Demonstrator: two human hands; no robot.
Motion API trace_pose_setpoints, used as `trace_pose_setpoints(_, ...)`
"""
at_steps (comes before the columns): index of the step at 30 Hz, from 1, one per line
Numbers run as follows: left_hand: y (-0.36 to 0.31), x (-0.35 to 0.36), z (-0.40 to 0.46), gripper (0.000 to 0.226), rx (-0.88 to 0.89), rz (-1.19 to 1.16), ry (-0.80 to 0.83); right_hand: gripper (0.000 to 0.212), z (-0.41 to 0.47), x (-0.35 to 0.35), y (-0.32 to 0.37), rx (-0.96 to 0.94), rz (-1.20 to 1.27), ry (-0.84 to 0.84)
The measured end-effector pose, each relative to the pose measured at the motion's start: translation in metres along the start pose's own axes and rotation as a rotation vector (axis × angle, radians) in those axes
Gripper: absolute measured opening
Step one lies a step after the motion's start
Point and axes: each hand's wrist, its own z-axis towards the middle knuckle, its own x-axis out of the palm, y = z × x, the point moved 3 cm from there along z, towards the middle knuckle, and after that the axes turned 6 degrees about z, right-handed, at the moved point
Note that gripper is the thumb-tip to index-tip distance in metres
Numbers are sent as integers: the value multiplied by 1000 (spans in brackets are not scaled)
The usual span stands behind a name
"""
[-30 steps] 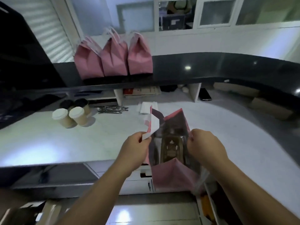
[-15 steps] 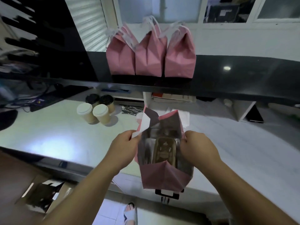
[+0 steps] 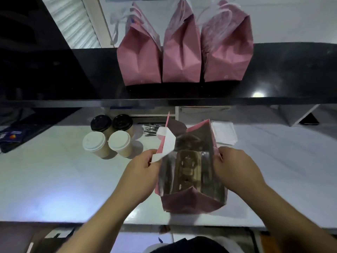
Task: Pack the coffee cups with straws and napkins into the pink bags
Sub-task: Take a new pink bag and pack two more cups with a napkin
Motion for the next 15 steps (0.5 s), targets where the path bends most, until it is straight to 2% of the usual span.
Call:
trace_pose_setpoints(6, 11, -5, 9, 15, 15, -58, 123, 41, 4, 17, 11, 21, -9, -25)
trace_pose_setpoints(9, 9, -5, 8, 15, 28, -69, 248, 39, 11, 16, 10, 16, -8, 3)
trace_pose_setpoints(10, 9, -6, 8, 18, 31, -61, 292, 40, 12, 15, 9, 4, -12, 5)
trace_pose_setpoints(13, 17, -12, 7, 56, 18, -63, 412, 43, 15, 11, 7, -32, -28, -3)
trace_pose_setpoints(15, 21, -19, 7, 61, 33, -74, 529, 43, 15, 11, 6, -53, -33, -2)
